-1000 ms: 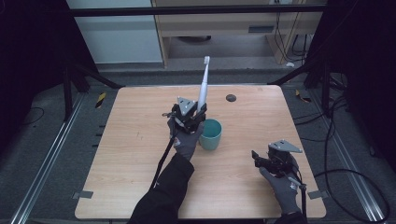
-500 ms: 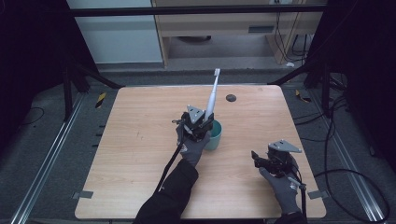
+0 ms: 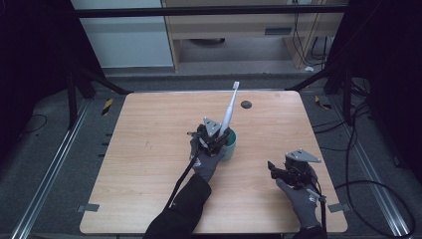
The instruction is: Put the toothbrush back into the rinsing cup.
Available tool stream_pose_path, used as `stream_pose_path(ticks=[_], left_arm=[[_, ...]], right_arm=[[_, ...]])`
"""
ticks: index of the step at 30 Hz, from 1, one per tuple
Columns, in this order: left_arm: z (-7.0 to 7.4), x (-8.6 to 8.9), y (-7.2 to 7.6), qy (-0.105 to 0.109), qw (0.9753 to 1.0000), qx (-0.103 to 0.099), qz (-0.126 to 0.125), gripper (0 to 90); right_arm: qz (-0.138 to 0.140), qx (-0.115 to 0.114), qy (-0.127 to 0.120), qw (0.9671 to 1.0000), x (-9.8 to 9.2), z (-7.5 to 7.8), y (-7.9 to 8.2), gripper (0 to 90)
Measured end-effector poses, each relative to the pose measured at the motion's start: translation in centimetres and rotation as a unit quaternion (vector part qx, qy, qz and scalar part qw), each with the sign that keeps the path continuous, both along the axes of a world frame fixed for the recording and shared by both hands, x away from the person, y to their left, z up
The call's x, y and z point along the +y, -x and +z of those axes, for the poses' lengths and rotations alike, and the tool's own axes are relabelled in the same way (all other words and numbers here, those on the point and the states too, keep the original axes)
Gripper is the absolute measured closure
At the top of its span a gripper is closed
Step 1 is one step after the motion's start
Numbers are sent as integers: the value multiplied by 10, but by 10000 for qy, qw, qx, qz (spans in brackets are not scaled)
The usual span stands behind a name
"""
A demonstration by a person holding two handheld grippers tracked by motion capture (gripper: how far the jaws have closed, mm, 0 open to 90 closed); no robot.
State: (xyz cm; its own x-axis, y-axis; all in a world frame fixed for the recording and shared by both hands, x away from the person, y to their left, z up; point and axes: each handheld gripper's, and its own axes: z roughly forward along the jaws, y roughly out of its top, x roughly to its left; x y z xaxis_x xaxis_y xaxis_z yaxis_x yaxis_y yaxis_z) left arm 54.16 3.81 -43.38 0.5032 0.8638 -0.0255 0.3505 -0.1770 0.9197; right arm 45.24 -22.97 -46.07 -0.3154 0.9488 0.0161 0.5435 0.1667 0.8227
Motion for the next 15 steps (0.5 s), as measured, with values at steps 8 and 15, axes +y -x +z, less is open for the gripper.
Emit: stream_pose_path(ticks=[8, 15], left_arm=[[-9, 0, -3, -124, 9997, 194, -46, 651], [-16, -1, -3, -152, 9994, 305, -86, 650]], right_arm=[[-2, -10, 37, 10000, 0, 0, -1, 298], [-8, -7, 35, 10000, 0, 0, -1, 298]])
